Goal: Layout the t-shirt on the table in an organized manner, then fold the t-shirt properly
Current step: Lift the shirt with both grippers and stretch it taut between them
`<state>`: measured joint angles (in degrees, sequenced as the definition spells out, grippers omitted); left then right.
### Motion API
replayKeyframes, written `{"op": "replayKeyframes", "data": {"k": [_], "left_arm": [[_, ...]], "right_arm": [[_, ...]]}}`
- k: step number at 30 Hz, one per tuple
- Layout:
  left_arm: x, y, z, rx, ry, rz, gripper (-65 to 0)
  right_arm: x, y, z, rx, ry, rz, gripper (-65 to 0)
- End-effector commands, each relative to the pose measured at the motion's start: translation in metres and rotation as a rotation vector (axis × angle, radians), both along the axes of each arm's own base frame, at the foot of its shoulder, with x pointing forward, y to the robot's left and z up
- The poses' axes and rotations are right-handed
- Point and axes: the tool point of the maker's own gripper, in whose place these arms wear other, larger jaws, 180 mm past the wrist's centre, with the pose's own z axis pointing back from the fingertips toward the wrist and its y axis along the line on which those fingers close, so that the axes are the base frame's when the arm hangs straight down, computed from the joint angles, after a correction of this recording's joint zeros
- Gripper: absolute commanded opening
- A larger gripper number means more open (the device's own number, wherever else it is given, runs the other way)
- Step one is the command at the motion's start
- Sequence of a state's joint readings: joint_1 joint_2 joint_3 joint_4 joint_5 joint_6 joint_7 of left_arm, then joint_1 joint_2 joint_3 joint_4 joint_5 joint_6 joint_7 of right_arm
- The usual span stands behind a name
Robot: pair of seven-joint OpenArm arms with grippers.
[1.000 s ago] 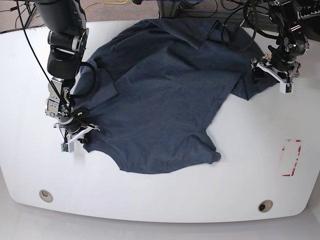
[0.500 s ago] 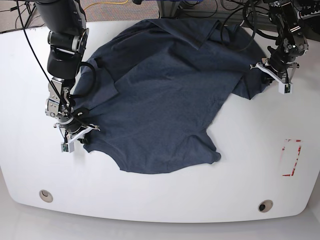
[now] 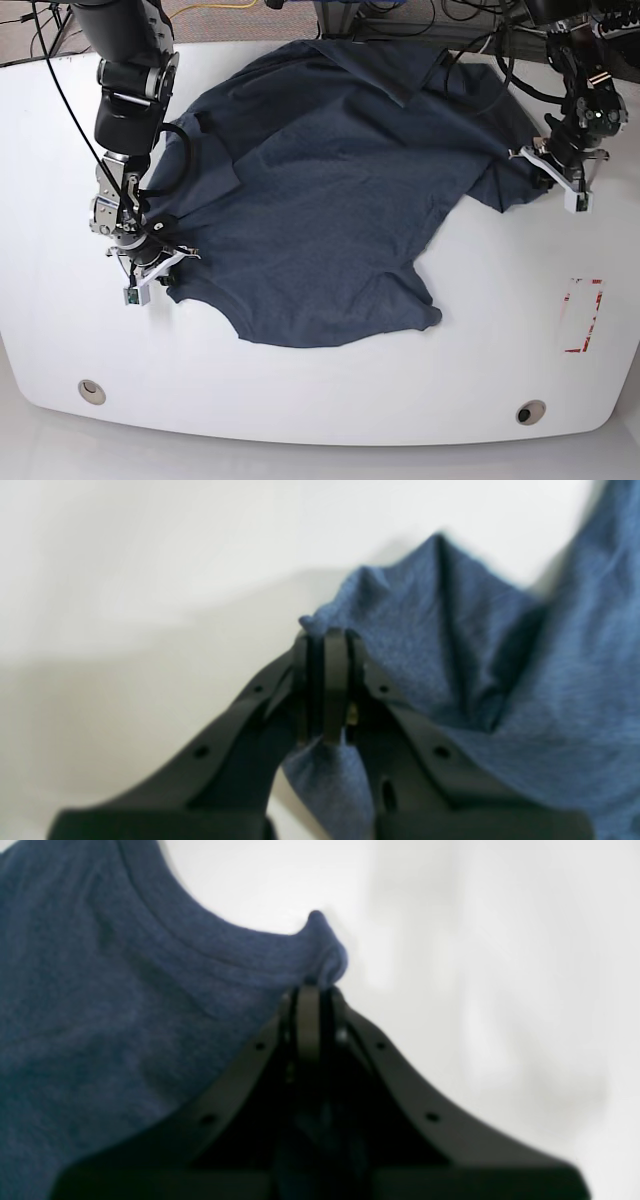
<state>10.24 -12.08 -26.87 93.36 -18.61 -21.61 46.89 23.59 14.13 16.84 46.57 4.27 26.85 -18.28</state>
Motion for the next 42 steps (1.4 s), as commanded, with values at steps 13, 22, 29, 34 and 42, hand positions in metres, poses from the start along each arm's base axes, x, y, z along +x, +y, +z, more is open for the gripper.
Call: {"op": "replayKeyframes", "data": {"k": [13,22,29,34,42], "left_arm": [[0.083,0.039,0.101,0.039,-0.187,0.076,-65.0],[0.106,0.052,0.144,0.078,-0.261,0.079,-65.0],[0.118,0.057,0.169,0.093,-0.314,0.079,-65.0],[0.125,0.056,0.185,0.094,-0.356,0.076,-65.0],[0.136,0.054,0.228,0.120,-0.465,0.072,-65.0]], "right_arm": [[0.040,-0.036,0.079,-0.091,-0.190,-0.026,-65.0],[0.044,-0.065,0.100,-0.136,-0.216,-0.048,-65.0],[0.049,-0.082,0.119,-0.167,-0.244,-0.060,-65.0],[0.052,-0.087,0.139,-0.197,-0.286,-0.059,-65.0],[0.056,-0.079,0.197,-0.285,-0.374,-0.025,-64.8]]}}
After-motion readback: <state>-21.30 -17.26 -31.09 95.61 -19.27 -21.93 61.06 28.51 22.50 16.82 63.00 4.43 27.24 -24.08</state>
